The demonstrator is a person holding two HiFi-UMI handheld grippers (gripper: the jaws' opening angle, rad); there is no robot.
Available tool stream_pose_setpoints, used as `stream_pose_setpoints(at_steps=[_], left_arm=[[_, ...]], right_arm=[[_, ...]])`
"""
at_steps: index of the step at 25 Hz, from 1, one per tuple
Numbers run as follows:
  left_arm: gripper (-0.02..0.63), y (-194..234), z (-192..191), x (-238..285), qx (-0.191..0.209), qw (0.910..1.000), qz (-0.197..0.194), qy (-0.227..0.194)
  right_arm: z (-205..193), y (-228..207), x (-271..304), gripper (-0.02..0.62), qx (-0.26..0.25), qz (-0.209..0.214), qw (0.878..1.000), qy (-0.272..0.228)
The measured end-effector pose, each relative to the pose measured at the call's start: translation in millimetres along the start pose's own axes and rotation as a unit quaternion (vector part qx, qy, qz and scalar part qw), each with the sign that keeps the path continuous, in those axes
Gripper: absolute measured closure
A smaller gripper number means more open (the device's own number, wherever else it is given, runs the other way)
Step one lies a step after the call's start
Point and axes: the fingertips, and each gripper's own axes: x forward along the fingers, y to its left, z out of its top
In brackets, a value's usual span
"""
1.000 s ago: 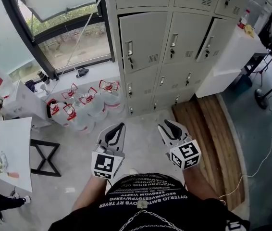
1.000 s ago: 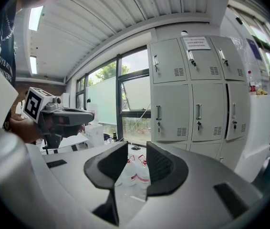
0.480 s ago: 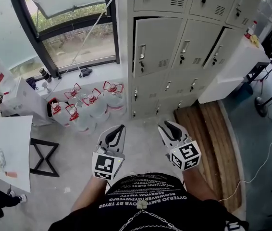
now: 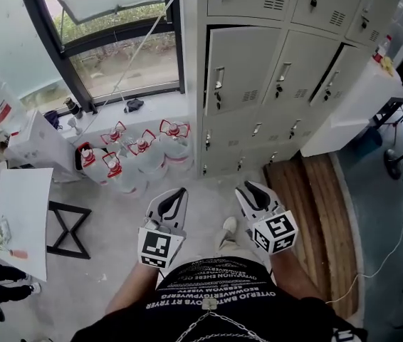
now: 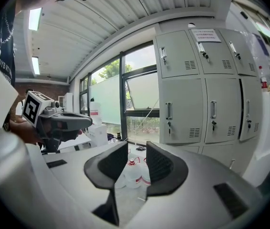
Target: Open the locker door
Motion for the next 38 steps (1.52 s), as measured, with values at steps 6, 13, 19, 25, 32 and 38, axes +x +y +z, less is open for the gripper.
stream_pose_setpoints(at_steps=[6,13,19,25,32,38], left_arm=[[0.614,10,4,17,0.006,0.9998,0.017,-0.001],[0.614,16,10,57,0.000,0.9998,0.018,-0.001],[0.614,40,15,86,-0.008,0.9990,0.045,-0.007],[0.614,61,15,119,-0.024,0.9978,0.062,0.004],[0.614,64,32,157,-0.018,0.9971,0.074,0.000],[0.614,61,32,182,-0.019,0.9953,0.095,0.008]], right_arm=[[5,-15,19,0.500,0.000,0.013,1.000,-0.006],[9,-47,40,0.505,0.005,0.019,1.000,0.001],[16,-72,76,0.505,0.004,0.038,0.999,0.004],[20,-95,105,0.505,0.005,0.057,0.998,0.014],[34,-125,127,0.505,-0.001,0.080,0.997,0.007],[34,-154,133,0.505,-0.001,0.097,0.995,0.006]])
